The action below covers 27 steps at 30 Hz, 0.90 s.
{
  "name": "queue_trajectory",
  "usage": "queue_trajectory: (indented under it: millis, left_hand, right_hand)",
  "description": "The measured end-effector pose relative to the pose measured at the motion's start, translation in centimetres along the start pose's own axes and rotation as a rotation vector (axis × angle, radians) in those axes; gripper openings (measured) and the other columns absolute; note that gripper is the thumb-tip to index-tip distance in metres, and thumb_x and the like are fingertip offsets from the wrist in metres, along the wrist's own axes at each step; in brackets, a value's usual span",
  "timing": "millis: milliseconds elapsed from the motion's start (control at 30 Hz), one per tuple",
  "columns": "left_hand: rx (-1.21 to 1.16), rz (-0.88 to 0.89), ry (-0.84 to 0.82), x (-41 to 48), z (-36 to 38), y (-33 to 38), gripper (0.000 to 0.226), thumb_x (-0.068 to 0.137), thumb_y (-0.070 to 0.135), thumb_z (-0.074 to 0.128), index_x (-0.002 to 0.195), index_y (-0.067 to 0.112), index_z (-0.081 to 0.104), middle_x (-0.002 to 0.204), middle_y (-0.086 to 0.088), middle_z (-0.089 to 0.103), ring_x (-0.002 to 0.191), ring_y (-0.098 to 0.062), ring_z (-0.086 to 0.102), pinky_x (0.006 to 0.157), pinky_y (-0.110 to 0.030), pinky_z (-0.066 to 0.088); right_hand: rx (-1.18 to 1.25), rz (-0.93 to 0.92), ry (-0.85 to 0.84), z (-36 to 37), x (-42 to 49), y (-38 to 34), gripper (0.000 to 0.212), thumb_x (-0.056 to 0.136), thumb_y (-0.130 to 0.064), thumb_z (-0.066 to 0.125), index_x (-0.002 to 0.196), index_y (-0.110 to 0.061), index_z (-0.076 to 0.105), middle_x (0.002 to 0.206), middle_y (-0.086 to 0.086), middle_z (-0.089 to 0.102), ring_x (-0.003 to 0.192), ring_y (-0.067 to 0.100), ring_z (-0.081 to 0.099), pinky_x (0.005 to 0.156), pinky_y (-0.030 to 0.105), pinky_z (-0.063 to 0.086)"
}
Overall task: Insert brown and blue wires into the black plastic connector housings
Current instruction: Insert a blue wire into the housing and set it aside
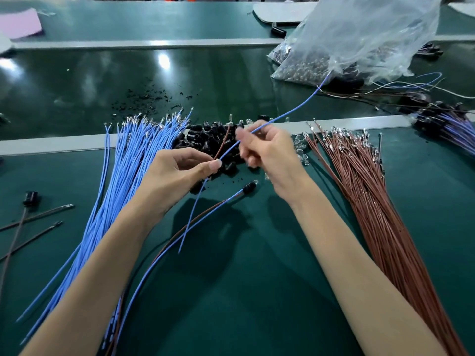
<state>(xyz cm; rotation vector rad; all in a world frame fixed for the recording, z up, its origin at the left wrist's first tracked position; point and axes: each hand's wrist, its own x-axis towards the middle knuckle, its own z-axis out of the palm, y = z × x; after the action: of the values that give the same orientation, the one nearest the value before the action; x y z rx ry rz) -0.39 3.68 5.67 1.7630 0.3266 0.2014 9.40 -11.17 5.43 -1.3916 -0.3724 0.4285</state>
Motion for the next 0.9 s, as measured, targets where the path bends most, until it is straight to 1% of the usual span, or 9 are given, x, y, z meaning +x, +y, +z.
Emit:
queue_trajectory:
  millis: [100, 133, 233, 300, 400, 500, 667, 800, 900]
  left_hand:
    - [-0.019, 0.011, -0.052, -0.2, 0.3, 0.3, 0.022, 0.066, 0.034, 0.071, 0.081, 0.019, 0.072, 0.073, 0.006, 0.073, 0.068, 0.000, 0.064, 0.066, -0.009, 0.048]
    - [-0.024, 0.009, -0.055, -0.2, 0.4, 0.3, 0.023, 0.066, 0.033, 0.071, 0.082, 0.018, 0.072, 0.074, 0.005, 0.074, 0.069, -0.001, 0.065, 0.066, -0.010, 0.049]
    - [-0.011, -0.018, -0.014, -0.1, 0.3, 0.4, 0.026, 0.063, 0.036, 0.072, 0.080, 0.017, 0.073, 0.077, -0.001, 0.074, 0.071, -0.006, 0.065, 0.072, -0.016, 0.052]
    - [0.007, -0.027, -0.005, -0.2, 0.2, 0.5, 0.026, 0.063, 0.037, 0.073, 0.080, 0.018, 0.073, 0.079, -0.004, 0.074, 0.073, -0.008, 0.065, 0.075, -0.018, 0.053]
    - [0.020, -0.020, -0.006, -0.2, 0.2, 0.5, 0.020, 0.067, 0.034, 0.074, 0.080, 0.017, 0.073, 0.076, -0.001, 0.074, 0.070, -0.005, 0.065, 0.072, -0.015, 0.052]
    - [0.026, -0.027, -0.003, -0.1, 0.2, 0.4, 0.012, 0.072, 0.028, 0.074, 0.079, 0.018, 0.073, 0.071, 0.004, 0.073, 0.067, -0.002, 0.064, 0.070, -0.013, 0.051]
    - [0.077, -0.046, 0.001, -0.1, 0.0, 0.2, 0.014, 0.075, 0.028, 0.074, 0.082, 0.017, 0.074, 0.078, -0.002, 0.074, 0.072, -0.007, 0.066, 0.077, -0.021, 0.053]
    - [0.112, -0.055, -0.051, -0.2, -0.1, 0.2, 0.015, 0.076, 0.029, 0.074, 0.083, 0.016, 0.074, 0.072, -0.001, 0.073, 0.067, -0.006, 0.063, 0.072, -0.019, 0.049]
    - [0.117, -0.050, -0.080, -0.2, 0.0, 0.2, 0.020, 0.073, 0.033, 0.074, 0.083, 0.016, 0.074, 0.066, 0.006, 0.070, 0.062, -0.001, 0.061, 0.065, -0.009, 0.048]
  right_hand:
    - [-0.253, 0.078, -0.243, 0.4, -0.5, 0.2, 0.014, 0.088, -0.014, 0.067, 0.075, -0.015, 0.061, 0.055, -0.005, 0.063, 0.050, 0.005, 0.053, 0.048, 0.013, 0.042]
    - [-0.247, 0.083, -0.241, 0.5, -0.6, 0.2, 0.012, 0.088, -0.015, 0.067, 0.077, -0.016, 0.063, 0.058, -0.005, 0.065, 0.051, 0.004, 0.054, 0.049, 0.013, 0.043]
    - [-0.097, 0.080, -0.046, 0.1, -0.2, -0.1, 0.008, 0.090, -0.017, 0.065, 0.083, -0.020, 0.062, 0.063, -0.009, 0.064, 0.051, 0.003, 0.053, 0.053, 0.016, 0.043]
    - [-0.091, 0.067, 0.029, -0.2, 0.1, 0.0, 0.011, 0.090, -0.014, 0.063, 0.082, -0.020, 0.061, 0.062, -0.011, 0.060, 0.052, 0.003, 0.052, 0.056, 0.019, 0.043]
    - [-0.231, 0.070, -0.093, -0.2, -0.1, 0.3, 0.011, 0.090, -0.011, 0.065, 0.083, -0.019, 0.063, 0.061, -0.013, 0.061, 0.052, 0.000, 0.055, 0.055, 0.014, 0.044]
    - [-0.328, 0.083, -0.255, -0.2, -0.5, 0.3, 0.012, 0.089, -0.007, 0.065, 0.088, -0.019, 0.066, 0.074, -0.006, 0.066, 0.059, 0.001, 0.059, 0.058, 0.013, 0.046]
    - [-0.399, 0.064, -0.226, -0.9, -0.3, -0.1, 0.019, 0.093, 0.002, 0.054, 0.090, -0.013, 0.066, 0.064, -0.012, 0.063, 0.051, 0.002, 0.060, 0.052, 0.012, 0.044]
    - [-0.243, 0.075, -0.187, -2.0, -0.1, -0.7, 0.026, 0.101, -0.006, 0.039, 0.090, -0.013, 0.062, 0.057, -0.009, 0.059, 0.047, 0.008, 0.059, 0.049, 0.015, 0.043]
    - [-0.079, 0.029, -0.121, -2.2, 0.0, -1.0, 0.023, 0.100, -0.018, 0.047, 0.085, -0.010, 0.062, 0.055, -0.004, 0.052, 0.046, 0.010, 0.048, 0.048, 0.017, 0.040]
